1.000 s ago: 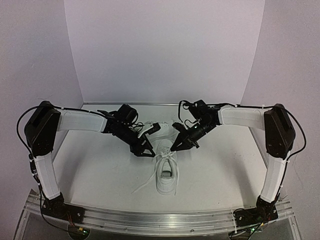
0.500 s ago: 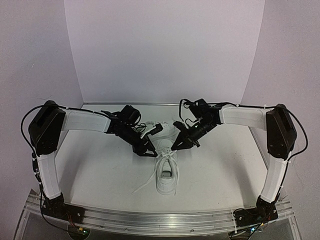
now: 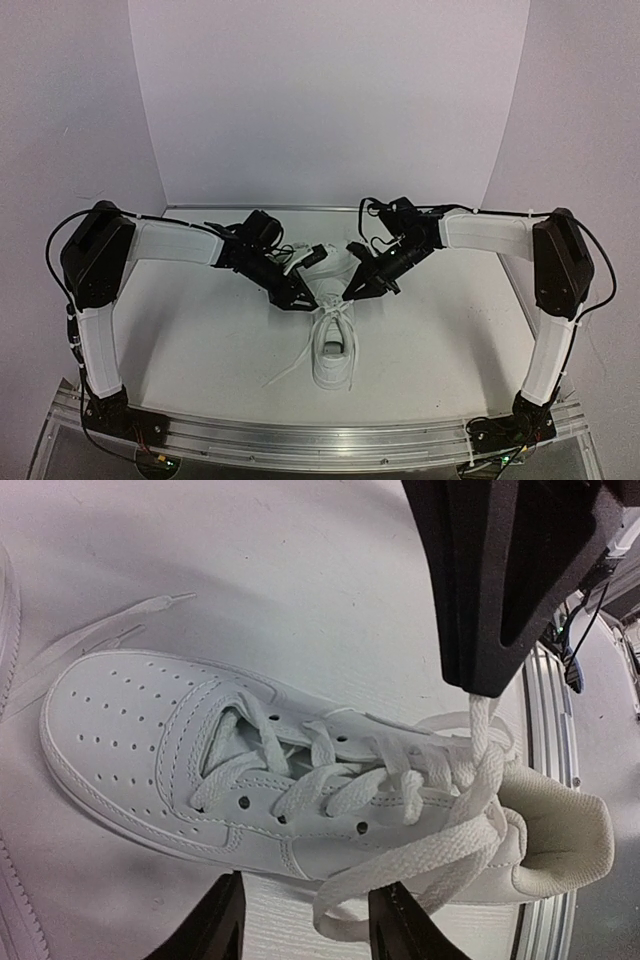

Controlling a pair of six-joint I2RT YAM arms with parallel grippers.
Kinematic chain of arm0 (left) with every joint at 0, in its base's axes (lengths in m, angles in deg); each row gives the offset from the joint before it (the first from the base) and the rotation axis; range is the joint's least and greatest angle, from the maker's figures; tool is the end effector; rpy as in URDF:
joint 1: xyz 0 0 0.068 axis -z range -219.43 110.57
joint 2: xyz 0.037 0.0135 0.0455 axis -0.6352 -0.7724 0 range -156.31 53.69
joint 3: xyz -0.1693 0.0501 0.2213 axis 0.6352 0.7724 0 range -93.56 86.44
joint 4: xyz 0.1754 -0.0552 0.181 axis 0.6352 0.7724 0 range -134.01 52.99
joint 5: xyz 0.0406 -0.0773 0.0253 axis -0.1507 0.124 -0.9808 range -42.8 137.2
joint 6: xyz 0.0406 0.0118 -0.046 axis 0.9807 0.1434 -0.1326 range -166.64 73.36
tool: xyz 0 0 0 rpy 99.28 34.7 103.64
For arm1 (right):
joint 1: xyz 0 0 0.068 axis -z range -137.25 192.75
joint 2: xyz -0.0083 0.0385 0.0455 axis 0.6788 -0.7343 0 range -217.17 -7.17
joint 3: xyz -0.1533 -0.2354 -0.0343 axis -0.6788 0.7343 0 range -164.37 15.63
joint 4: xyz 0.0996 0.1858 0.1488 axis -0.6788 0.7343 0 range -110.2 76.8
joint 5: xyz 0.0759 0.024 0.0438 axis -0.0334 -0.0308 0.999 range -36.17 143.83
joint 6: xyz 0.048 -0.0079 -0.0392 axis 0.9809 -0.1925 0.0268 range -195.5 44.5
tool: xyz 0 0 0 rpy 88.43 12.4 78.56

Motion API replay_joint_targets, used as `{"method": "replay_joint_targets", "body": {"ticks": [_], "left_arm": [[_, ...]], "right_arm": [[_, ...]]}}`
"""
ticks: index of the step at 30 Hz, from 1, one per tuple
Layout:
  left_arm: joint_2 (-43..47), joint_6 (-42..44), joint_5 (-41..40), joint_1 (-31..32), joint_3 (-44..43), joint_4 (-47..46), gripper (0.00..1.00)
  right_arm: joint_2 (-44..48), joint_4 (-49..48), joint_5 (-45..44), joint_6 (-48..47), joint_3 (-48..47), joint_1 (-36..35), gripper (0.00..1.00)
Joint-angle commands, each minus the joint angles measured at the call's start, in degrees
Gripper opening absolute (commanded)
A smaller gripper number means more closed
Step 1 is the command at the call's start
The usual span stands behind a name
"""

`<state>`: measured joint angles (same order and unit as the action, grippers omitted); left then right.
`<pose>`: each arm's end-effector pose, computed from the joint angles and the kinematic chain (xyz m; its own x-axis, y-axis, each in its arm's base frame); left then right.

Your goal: Tie the shoes

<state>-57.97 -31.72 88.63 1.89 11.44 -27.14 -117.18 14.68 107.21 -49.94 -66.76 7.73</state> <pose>0.2916 -0.2984 0.1846 -0.3800 0.5913 -0.7114 0.9193 0.1564 -0.3611 0.3079 0.2624 0.2219 -0.9339 -0.3404 -0.1095 -0.2694 0.4684 0.8415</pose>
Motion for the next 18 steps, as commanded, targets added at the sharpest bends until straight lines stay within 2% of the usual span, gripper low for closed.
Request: {"method": "replay_joint_targets", "body": {"ticks": [1, 4, 5, 18], "left_arm": [[-0.6, -0.6, 2.1, 0.2, -2.5, -0.8, 0.29], [0.4, -0.6, 1.2, 0.0, -1.7, 0.1, 0.05], [1.0, -0.7, 0.4, -0.1, -1.6, 0.5, 0.01], [5.1, -3.6, -16.2, -1.6, -7.3, 12.9, 0.0]], "right_arm": [[2.3, 0.6, -0.8, -0.5, -0.7, -0.2, 0.0], [2.5, 0.8, -1.1, -0.6, -0.3, -0.2, 0.0], [2.7, 0.9, -1.3, -0.6, -0.1, -0.2, 0.0], [5.4, 2.8, -6.3, -0.8, 2.1, 0.1, 0.0]]}}
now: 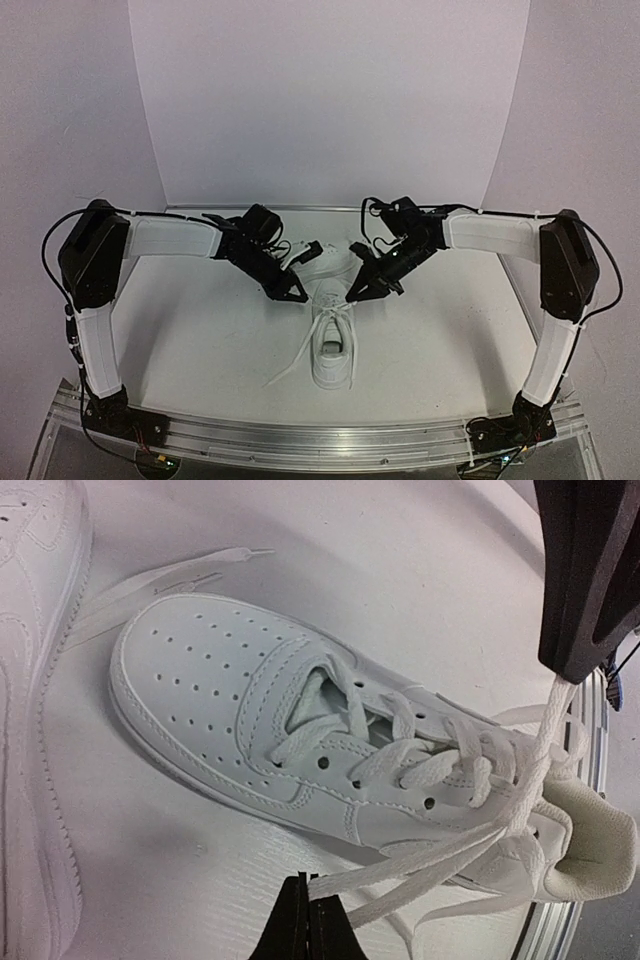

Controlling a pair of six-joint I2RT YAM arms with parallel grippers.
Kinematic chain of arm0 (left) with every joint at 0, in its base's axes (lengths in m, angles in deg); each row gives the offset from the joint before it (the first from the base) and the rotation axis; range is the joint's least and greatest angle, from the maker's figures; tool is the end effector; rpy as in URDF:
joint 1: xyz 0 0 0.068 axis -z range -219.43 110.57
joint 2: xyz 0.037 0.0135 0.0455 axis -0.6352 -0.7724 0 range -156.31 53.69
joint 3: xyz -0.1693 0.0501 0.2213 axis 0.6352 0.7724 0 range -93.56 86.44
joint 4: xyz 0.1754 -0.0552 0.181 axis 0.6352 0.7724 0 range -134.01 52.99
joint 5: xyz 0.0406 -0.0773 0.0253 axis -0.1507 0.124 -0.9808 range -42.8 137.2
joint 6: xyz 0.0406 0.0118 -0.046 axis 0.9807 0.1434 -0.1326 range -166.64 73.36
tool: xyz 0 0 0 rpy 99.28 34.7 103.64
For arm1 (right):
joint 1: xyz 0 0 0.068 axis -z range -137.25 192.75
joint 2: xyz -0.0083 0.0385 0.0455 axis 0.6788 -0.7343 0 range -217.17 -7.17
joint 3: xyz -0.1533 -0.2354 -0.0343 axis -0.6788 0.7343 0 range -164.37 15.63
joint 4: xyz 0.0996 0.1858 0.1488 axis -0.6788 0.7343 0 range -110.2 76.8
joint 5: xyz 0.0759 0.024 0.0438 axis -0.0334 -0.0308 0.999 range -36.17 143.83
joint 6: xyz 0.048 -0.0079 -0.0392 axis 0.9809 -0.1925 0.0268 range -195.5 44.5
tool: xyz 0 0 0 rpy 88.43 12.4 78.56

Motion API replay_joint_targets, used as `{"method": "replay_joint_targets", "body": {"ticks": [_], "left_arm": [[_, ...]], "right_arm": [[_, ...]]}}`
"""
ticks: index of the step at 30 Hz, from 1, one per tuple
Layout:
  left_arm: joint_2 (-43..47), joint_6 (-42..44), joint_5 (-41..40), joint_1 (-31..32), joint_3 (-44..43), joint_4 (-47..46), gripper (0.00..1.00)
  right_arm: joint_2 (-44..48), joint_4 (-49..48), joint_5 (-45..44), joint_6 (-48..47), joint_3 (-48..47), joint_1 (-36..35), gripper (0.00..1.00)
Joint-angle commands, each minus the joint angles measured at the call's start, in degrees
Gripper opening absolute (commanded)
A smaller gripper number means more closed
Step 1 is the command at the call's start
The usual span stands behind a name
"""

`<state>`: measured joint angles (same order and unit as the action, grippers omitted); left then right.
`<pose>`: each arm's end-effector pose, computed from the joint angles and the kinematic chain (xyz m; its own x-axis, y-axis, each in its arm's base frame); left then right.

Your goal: Tie the shoes

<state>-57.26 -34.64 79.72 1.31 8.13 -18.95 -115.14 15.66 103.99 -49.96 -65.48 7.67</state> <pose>0.2975 -0.2902 0.1939 -0.4667 0.6335 -0.6171 0.8844 0.3268 -0.3333 0.3022 0.2569 0.2263 -0.9391 -0.3222 -0.1194 -0.2787 0.5107 0.8133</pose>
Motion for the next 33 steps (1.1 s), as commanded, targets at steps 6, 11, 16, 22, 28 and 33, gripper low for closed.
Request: {"method": "replay_joint_targets", "body": {"ticks": [6, 11, 16, 22, 28, 33], "left_arm": [[5.8, -1.1, -10.8, -1.4, -4.4, 6.7, 0.0], [7.1, -1.2, -12.4, -1.4, -4.7, 7.8, 0.0], [7.1, -4.2, -19.3, -1.8, -3.7, 7.6, 0.0], [5.7, -6.3, -22.1, -2.8, -3.4, 8.3, 0.0], [5.2, -6.1, -21.7, -2.8, -2.5, 8.3, 0.0], [5.5, -5.0, -17.5, -2.4, -1.3, 8.5, 0.0]], "right_arm": [[4.4, 5.5, -6.9, -2.2, 1.8, 1.0, 0.0], [5.0, 7.7, -8.6, -3.4, 2.4, 1.4, 0.0], [5.1, 8.7, -10.4, -4.2, 4.1, 1.5, 0.0], [5.5, 9.1, -12.5, -4.8, 7.2, 2.0, 0.0], [5.6, 9.0, -14.1, -5.2, 9.5, 2.8, 0.0], [4.5, 9.0, -14.3, -5.3, 7.2, 3.0, 0.0]]}}
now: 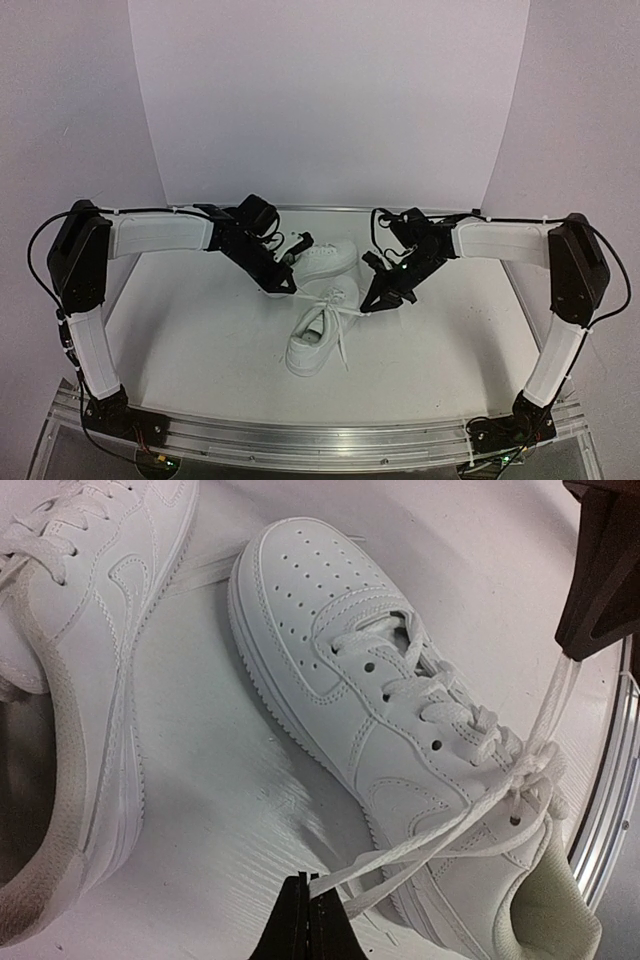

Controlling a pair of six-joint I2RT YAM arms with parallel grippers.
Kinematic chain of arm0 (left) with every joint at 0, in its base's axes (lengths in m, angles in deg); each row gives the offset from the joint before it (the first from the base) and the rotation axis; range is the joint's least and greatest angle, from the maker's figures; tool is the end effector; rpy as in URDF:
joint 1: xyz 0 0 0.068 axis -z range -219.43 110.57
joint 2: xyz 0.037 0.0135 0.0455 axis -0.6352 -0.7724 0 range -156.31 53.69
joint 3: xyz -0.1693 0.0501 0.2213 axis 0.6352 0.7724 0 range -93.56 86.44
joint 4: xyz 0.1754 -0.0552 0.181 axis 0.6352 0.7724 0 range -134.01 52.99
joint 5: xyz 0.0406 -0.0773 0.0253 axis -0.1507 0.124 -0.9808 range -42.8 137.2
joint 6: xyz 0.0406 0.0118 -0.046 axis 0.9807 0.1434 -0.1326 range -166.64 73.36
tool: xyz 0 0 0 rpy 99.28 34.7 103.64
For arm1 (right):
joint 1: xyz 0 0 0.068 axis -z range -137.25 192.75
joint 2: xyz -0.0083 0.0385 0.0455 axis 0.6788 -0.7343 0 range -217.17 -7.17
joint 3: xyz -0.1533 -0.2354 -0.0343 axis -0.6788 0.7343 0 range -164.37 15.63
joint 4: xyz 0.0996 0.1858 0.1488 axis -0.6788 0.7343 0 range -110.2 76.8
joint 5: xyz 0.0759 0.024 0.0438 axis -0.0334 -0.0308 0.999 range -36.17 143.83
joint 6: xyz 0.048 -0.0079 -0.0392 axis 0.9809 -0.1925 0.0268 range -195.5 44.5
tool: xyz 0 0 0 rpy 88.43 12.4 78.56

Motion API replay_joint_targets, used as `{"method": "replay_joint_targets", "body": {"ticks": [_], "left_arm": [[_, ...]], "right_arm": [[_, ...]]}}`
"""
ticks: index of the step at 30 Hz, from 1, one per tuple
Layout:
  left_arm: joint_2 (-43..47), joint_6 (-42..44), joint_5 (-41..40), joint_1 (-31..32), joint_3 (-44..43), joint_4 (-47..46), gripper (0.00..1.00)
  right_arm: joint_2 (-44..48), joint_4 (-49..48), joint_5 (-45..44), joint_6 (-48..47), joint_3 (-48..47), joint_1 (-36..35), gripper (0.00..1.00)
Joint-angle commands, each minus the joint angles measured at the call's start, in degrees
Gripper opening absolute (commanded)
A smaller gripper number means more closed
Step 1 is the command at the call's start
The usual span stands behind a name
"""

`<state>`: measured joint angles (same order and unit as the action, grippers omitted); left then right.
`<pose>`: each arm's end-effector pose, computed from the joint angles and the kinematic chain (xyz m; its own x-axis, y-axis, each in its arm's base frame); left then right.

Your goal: Tie the shoes

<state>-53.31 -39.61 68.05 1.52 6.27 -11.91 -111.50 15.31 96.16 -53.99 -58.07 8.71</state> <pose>0.2939 -0.2776 0.2193 -0.5501 0.6289 -0.5495 0.8248 0.5123 -0.2393 0.2889 0.2338 0.2083 -0.9395 -0.3078 -0.1506 -0.3173 0.6157 0.7213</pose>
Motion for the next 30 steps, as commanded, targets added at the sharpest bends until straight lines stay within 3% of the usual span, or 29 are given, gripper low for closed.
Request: {"method": "replay_joint_targets", "body": {"ticks": [1, 7, 16, 30], "left_arm": [[1.7, 0.2, -5.3, -2.3, 0.8, 1.4, 0.0], [2.5, 0.1, -3.9, -1.7, -0.2, 1.9, 0.0], [1.5, -0.5, 1.4, 0.3, -8.6, 5.3, 0.0], [-3.6, -4.6, -8.4, -1.1, -7.2, 6.4, 0.0]], "right_arm": [[0.6, 9.4, -6.6, -1.2, -1.0, 2.0, 0.0], [0.4, 11.2, -7.9, -2.9, -2.5, 5.1, 0.0], [0.4, 14.7, -9.6, -5.8, -5.5, 9.3, 0.0], [0.0, 15.1, -13.2, -7.7, -1.2, 11.8, 0.0]]}}
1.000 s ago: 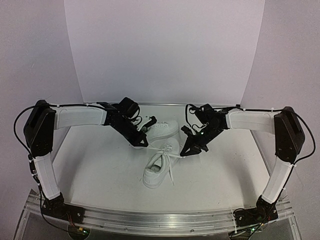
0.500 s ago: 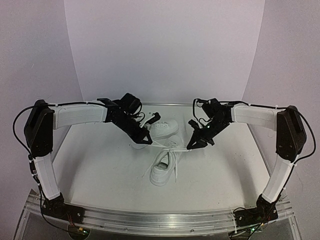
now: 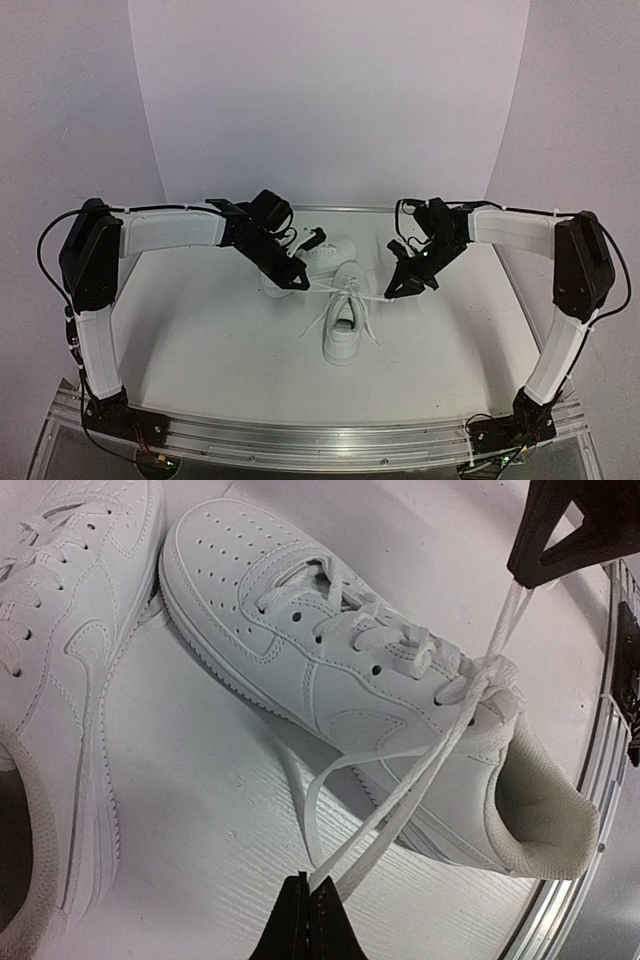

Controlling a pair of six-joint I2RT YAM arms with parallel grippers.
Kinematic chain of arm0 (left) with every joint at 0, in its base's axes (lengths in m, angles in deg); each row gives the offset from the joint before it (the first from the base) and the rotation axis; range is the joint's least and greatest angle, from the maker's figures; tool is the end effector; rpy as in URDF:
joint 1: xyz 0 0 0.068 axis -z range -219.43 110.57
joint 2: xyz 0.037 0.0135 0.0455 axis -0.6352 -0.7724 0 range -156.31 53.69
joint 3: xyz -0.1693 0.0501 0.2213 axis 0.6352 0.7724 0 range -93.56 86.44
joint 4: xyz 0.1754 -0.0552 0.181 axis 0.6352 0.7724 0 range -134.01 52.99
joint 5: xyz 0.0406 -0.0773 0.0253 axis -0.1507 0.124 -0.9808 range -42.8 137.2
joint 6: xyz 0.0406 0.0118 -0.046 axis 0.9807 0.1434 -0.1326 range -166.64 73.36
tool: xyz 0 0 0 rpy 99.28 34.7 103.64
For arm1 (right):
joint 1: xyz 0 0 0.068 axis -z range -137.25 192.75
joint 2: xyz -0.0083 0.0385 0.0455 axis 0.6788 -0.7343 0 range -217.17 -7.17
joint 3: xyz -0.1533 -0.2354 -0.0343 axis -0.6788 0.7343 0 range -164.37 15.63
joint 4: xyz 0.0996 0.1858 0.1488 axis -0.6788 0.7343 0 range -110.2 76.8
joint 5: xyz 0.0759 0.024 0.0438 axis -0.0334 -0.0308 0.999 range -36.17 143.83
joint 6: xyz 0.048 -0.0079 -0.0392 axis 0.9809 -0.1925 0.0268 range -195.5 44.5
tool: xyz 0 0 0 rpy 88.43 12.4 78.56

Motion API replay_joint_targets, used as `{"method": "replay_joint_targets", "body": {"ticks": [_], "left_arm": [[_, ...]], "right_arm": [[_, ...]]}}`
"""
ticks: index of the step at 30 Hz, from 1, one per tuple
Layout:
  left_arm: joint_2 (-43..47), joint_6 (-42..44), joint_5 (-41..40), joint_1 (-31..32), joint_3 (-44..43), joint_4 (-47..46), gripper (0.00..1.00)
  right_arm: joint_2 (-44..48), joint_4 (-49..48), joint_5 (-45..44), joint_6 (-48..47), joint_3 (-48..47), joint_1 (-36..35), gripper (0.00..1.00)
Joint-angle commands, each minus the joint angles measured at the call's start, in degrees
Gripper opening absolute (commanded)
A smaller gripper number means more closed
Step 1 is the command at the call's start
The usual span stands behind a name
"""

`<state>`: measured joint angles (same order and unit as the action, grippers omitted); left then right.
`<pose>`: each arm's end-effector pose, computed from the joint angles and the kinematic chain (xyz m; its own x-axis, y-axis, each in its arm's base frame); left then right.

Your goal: Tie the shoes

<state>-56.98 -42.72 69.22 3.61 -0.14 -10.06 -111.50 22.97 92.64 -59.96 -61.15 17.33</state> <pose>0.2979 -0.3027 0.2265 -0.5654 0.6148 -0.5498 0.8184 0.5012 -0.2811 0.3180 0.1842 0.2162 -0.9610 -0.2258 -0.1597 -0.2741 0.7010 0.6584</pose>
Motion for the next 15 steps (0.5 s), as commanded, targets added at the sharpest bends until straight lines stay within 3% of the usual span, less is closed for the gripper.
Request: {"method": "replay_joint_targets", "body": {"ticks": [1, 15], "left_arm": [[-0.1, -1.5, -9.8, -3.3, -0.5, 4.6, 0.0], [-0.5, -0.8, -13.2, -4.0, 3.0, 5.1, 0.0]], "right_arm": [[-0.1, 7.4, -9.9, -1.9, 2.1, 3.3, 0.0], [-0.8, 7.3, -10.9, -3.7, 4.3, 5.2, 0.0]]}}
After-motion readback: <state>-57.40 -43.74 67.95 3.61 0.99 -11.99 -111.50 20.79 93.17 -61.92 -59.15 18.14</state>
